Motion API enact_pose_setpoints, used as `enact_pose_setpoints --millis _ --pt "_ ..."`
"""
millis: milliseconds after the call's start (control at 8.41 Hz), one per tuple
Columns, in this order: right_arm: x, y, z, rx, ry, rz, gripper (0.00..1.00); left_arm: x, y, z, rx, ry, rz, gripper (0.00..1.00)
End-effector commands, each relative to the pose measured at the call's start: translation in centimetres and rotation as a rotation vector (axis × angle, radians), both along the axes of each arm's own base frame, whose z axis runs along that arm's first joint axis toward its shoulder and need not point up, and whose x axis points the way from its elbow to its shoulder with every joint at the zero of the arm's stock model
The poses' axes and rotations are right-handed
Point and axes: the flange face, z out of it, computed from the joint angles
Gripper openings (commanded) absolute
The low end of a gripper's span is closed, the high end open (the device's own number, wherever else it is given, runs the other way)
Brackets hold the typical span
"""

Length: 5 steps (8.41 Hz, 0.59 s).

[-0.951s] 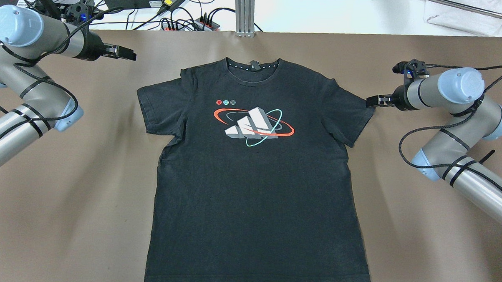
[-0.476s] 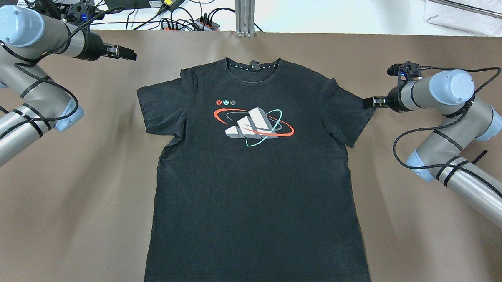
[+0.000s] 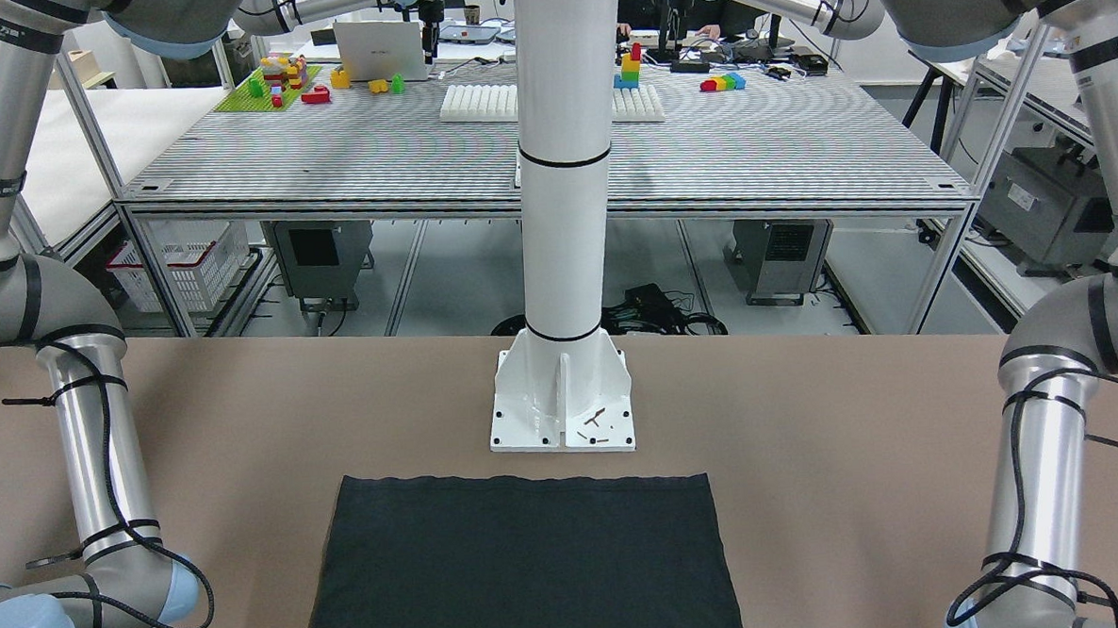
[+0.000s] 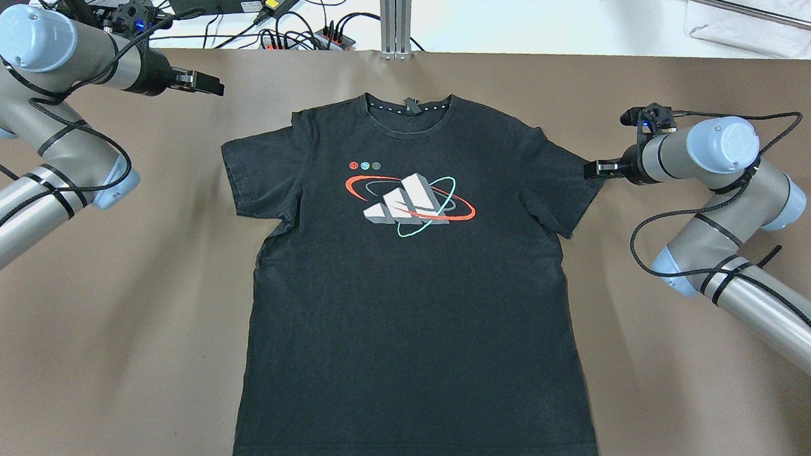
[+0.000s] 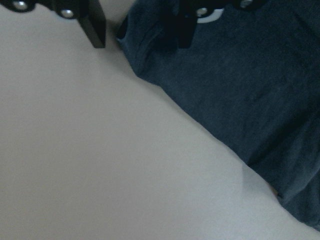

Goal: Fold clothes
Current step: 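Move both grippers inward toward the shirt's sleeves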

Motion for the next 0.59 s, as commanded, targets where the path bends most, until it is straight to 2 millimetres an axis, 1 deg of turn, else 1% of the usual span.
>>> enact_pose_setpoints --millis 0,238,476 --pt "-0.4 0.2 0.0 -0.002 0.001 -0.005 0.29 0.0 -0.1 -0.3 0.004 0.002 -0.001 0.94" --pt "-0.5 0.1 -0.9 0.0 -0.015 0.001 0.09 0.1 -0.2 -0.8 0.0 0.011 -0.005 0.94" --pt "-0.4 0.1 -3.4 0.023 -0.052 0.005 0.01 0.2 -0.4 -1.5 -0.002 0.02 -0.009 0.94"
